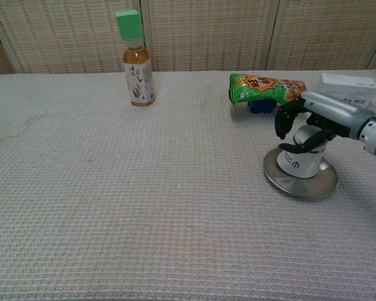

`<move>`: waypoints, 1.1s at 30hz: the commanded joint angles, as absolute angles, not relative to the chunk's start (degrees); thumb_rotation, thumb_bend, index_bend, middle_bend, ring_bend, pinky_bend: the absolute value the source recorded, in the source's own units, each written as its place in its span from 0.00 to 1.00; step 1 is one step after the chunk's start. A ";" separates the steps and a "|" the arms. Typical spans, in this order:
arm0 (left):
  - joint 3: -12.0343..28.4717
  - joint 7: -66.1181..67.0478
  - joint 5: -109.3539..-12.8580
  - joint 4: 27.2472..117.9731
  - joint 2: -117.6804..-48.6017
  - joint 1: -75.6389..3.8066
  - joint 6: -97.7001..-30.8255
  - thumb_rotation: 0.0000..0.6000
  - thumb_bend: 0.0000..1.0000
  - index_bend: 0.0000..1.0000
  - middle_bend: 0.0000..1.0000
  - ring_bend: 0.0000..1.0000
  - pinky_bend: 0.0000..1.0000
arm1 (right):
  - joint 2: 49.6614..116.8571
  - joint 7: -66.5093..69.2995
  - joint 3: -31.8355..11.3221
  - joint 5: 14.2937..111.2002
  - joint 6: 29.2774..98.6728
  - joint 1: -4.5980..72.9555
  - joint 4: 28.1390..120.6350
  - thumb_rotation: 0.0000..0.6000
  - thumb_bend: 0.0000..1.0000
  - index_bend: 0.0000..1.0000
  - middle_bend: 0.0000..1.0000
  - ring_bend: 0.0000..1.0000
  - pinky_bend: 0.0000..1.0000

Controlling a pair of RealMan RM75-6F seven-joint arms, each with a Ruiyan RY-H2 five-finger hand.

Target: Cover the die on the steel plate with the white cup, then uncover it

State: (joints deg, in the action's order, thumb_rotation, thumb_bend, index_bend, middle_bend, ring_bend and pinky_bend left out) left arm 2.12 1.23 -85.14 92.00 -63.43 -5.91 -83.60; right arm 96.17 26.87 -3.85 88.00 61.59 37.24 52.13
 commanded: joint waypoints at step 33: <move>2.24 0.88 -84.88 91.90 -63.41 -5.83 -83.68 1.00 0.40 0.24 0.27 0.32 0.40 | 98.02 40.34 -0.67 90.28 60.70 37.11 48.86 1.00 0.21 0.54 0.51 0.41 0.67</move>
